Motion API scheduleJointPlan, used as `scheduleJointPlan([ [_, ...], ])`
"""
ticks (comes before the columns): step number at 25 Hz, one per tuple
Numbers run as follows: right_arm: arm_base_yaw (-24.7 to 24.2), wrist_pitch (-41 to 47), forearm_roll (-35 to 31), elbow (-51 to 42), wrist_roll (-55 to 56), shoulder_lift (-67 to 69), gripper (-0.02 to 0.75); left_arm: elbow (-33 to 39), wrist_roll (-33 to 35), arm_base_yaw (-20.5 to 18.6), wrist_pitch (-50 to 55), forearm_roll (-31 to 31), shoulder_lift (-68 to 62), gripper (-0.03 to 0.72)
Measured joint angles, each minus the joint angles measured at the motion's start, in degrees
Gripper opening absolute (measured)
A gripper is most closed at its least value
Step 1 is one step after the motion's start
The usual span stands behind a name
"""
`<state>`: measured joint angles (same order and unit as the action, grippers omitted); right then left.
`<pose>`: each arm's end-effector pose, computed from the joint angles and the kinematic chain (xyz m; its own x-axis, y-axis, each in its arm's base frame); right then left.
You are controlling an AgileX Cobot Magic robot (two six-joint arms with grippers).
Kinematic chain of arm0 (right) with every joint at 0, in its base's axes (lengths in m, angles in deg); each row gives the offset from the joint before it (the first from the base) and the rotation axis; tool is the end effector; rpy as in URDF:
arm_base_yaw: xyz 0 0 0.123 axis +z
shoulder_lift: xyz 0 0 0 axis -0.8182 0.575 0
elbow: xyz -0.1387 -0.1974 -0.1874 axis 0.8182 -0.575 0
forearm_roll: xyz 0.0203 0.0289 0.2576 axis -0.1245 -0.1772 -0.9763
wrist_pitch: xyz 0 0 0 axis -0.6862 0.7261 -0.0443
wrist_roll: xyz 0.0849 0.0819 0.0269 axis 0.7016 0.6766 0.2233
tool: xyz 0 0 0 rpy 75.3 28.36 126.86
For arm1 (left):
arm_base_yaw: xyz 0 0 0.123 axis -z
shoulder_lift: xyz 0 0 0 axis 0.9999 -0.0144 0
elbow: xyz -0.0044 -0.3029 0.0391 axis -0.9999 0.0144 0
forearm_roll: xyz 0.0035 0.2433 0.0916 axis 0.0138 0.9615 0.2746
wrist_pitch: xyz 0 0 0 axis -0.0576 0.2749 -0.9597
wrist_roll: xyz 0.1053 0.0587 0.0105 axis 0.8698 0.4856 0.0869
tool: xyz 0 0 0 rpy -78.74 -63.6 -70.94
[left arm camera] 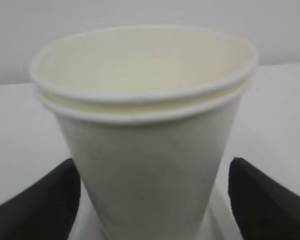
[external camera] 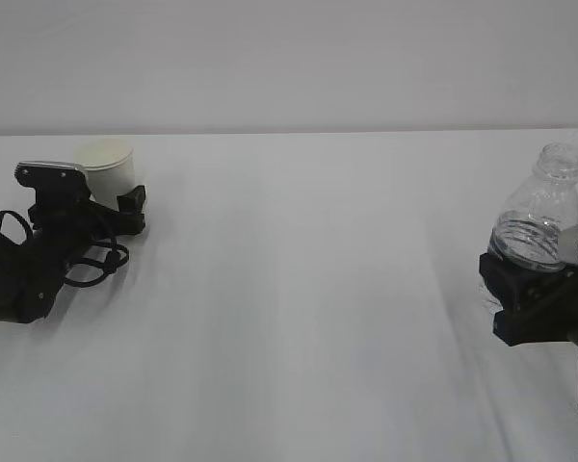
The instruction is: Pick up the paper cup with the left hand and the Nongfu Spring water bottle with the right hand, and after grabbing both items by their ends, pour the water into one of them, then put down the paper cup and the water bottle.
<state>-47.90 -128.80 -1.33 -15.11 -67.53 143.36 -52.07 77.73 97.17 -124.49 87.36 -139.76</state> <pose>0.2530 0.0510 0.1290 -0.2516 -0.1816 -0.9506 -0.3166 0.9436 -0.0965 0.4730 -0.0681 0.0344 -0.1259 -0.0084 -0.9920 0.1496 0.9884 -0.0273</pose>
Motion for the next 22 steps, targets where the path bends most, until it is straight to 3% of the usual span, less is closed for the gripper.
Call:
scheduleJointPlan([
  [22, 0.00, 0.00, 0.24, 0.00, 0.00, 0.00, 0.429, -6.39, 0.00, -0.36, -0.77, -0.90, -3.14, 0.691],
])
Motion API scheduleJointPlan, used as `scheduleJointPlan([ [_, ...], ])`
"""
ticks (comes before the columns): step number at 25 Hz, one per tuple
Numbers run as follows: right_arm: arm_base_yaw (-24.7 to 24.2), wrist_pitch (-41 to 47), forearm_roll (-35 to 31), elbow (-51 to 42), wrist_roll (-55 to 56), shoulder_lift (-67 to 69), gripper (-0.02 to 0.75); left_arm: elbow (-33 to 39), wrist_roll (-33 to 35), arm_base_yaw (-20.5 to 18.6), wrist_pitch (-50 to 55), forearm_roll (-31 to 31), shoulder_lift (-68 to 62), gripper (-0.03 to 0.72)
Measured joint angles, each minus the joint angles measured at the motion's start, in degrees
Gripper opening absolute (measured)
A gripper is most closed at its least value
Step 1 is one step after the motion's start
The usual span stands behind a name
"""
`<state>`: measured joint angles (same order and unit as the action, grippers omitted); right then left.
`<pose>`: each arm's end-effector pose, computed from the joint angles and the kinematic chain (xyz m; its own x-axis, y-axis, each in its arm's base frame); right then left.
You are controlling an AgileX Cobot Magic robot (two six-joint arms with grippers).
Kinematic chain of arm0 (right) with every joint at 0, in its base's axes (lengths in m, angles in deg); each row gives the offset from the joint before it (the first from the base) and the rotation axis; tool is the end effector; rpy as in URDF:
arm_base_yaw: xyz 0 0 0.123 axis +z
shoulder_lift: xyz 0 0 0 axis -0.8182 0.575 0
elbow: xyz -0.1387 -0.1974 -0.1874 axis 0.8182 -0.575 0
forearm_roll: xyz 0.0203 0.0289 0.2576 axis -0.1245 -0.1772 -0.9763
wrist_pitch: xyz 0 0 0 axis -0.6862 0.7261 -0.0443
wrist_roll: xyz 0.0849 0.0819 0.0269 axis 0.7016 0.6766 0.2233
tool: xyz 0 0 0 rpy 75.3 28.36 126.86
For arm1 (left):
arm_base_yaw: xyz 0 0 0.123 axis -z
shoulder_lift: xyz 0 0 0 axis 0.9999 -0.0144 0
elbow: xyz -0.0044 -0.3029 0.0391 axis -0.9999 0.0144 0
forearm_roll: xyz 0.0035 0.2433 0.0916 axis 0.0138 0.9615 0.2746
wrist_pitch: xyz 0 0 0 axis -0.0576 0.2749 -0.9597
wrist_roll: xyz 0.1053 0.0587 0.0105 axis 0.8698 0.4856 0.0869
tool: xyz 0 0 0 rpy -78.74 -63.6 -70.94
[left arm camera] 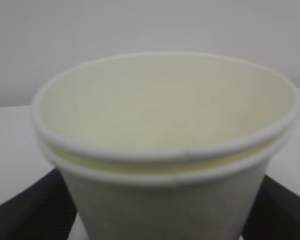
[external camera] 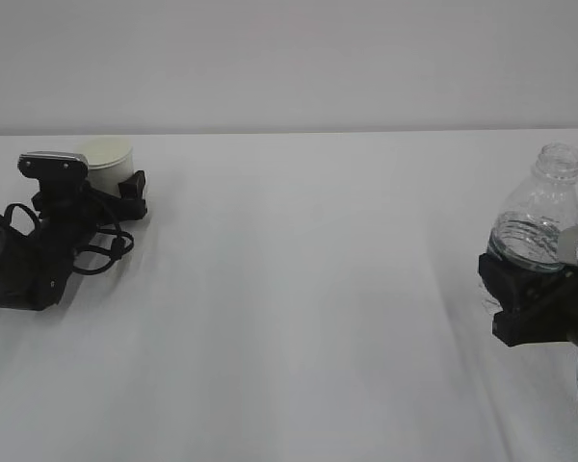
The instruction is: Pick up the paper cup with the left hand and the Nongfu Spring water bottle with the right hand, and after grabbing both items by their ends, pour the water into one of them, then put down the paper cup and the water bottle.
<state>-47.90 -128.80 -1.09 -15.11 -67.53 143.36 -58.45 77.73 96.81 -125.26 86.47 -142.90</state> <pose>0.2528 0.0514 0.1290 -0.2508 -0.1833 -0.9505 -0.3205 0.9423 -0.0971 0.4963 -0.0665 0.0347 -0.0573 -0.0251 -0.9980 0.1310 0.9909 -0.0324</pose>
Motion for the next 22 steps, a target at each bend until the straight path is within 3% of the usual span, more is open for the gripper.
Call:
scheduleJointPlan([
  [22, 0.00, 0.00, 0.10, 0.00, 0.00, 0.00, 0.429, 0.00, 0.00, 0.00, 0.00, 1.56, 0.00, 0.664],
])
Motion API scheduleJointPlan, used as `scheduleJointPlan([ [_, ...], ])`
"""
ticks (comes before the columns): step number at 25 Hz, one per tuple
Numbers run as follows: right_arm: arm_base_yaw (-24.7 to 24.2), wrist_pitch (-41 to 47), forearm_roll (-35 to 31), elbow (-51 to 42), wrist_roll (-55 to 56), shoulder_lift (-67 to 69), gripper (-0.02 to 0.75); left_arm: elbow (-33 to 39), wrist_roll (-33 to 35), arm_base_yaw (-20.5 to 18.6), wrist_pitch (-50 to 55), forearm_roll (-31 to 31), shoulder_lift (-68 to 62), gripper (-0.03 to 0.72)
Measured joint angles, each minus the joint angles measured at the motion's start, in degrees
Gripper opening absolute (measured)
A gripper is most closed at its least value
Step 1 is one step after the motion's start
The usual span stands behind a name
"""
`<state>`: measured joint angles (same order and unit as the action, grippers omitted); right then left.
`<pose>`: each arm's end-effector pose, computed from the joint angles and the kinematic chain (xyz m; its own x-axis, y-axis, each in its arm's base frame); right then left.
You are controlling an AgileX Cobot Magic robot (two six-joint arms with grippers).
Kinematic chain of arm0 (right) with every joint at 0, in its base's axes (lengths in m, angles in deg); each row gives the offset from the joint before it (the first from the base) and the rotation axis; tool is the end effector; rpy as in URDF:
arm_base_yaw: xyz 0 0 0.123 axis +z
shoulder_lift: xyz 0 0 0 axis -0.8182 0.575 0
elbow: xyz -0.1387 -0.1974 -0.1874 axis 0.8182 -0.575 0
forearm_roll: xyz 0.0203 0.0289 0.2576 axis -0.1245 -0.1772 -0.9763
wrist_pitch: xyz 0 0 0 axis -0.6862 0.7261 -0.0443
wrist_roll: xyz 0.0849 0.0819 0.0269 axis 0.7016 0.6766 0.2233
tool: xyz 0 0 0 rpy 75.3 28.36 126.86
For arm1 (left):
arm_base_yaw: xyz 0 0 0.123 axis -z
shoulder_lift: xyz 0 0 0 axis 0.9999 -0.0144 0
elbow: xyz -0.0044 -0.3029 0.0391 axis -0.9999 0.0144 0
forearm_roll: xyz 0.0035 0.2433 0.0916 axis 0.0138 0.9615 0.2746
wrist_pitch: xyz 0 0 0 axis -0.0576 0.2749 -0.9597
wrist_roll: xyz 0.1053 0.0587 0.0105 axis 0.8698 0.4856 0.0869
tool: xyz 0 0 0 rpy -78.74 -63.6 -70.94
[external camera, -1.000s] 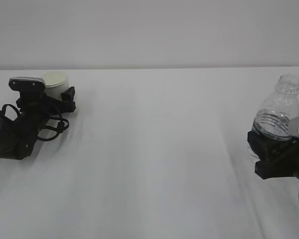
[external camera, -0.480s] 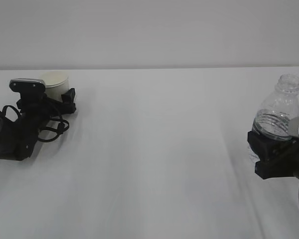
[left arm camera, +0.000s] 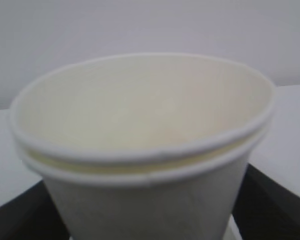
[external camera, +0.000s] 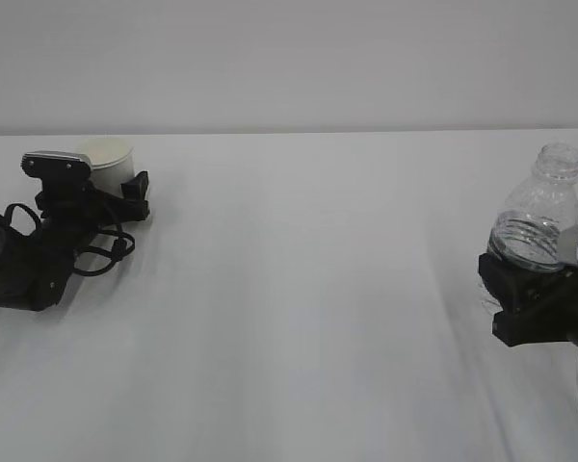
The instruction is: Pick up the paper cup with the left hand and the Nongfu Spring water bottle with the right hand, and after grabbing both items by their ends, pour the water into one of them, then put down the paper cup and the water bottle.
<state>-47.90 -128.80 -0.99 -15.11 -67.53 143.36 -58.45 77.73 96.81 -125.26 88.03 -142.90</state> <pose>0.2528 0.0516 0.1289 -0.2504 -0.1840 -0.9505 -0.3221 0.9417 -0.0974 0.4959 -0.0695 0.0346 -0.0565 -0.0138 -0.9983 0.1561 0.9875 -0.0224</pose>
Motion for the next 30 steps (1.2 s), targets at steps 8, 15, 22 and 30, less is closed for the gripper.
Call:
scheduleJointPlan([
  [8, 0.00, 0.00, 0.00, 0.00, 0.00, 0.00, 0.429, -0.33, 0.00, 0.00, 0.00, 0.00, 0.00, 0.650],
  [15, 0.00, 0.00, 0.00, 0.00, 0.00, 0.00, 0.429, -0.33, 0.00, 0.00, 0.00, -1.56, 0.00, 0.642],
  [22, 0.00, 0.00, 0.00, 0.00, 0.00, 0.00, 0.428, -0.73, 0.00, 0.00, 0.00, -1.56, 0.00, 0.608],
  [30, 0.00, 0.00, 0.00, 0.00, 0.00, 0.00, 0.428, -0.85, 0.00, 0.00, -0.11, -1.56, 0.00, 0.489],
])
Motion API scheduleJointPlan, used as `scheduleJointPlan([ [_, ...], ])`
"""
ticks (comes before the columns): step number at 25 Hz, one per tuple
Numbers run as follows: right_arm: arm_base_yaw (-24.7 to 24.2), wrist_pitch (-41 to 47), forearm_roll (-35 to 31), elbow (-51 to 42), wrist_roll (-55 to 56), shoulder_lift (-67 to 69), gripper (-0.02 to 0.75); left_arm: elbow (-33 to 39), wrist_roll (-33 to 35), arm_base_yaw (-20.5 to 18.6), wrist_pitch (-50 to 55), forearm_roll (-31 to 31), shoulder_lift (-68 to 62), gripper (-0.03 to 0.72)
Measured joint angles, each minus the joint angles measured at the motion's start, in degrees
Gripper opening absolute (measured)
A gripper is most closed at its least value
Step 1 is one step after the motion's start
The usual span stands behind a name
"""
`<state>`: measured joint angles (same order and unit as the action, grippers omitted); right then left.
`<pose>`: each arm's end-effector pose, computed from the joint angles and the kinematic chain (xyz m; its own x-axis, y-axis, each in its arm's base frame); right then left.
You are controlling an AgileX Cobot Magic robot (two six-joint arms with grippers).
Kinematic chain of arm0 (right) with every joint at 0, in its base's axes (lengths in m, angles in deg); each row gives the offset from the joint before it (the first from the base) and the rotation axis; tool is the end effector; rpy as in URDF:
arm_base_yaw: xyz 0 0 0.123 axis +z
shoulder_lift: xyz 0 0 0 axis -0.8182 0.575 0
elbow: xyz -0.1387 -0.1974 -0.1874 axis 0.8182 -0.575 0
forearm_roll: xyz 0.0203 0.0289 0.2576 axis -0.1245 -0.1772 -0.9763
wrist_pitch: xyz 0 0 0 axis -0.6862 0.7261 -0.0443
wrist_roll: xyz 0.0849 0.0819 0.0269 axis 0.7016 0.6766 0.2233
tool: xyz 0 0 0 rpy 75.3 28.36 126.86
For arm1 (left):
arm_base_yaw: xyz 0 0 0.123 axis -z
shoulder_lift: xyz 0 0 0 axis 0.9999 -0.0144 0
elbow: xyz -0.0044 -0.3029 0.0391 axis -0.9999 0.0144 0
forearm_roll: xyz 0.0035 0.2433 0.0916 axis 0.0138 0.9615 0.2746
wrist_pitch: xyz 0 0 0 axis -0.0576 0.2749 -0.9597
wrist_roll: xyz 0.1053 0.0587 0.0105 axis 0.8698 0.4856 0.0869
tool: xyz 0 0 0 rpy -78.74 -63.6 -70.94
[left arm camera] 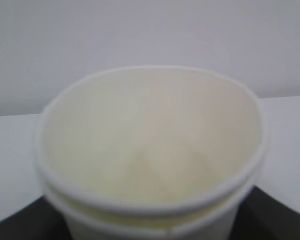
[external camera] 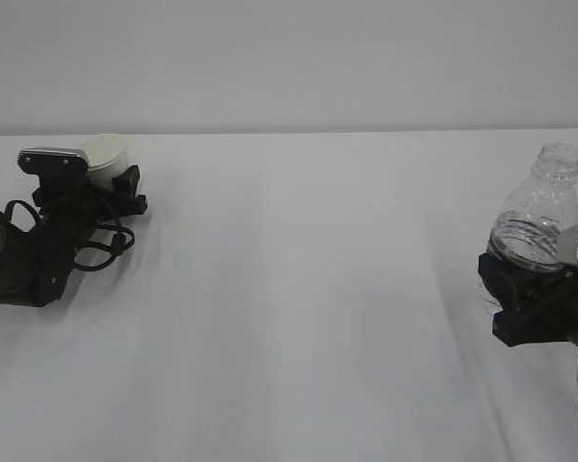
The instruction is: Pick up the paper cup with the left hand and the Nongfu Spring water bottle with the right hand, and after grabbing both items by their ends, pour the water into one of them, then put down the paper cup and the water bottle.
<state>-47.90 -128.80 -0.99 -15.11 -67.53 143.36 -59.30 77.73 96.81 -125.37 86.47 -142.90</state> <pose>0.2528 0.0516 0.1289 -0.2504 -0.1840 -0.9505 -0.3221 0.9417 -0.0974 0.4998 -0.0670 0.0384 -0.0407 -0.0273 -0.9988 0.1315 0.9908 -0.0324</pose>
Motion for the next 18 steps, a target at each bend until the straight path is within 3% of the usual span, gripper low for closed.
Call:
scheduleJointPlan([
  [12, 0.00, 0.00, 0.00, 0.00, 0.00, 0.00, 0.428, 0.14, 0.00, 0.00, -0.08, 4.13, 0.00, 0.450],
  [18, 0.00, 0.00, 0.00, 0.00, 0.00, 0.00, 0.428, 5.44, 0.00, 0.00, -0.22, 6.28, 3.26, 0.447],
])
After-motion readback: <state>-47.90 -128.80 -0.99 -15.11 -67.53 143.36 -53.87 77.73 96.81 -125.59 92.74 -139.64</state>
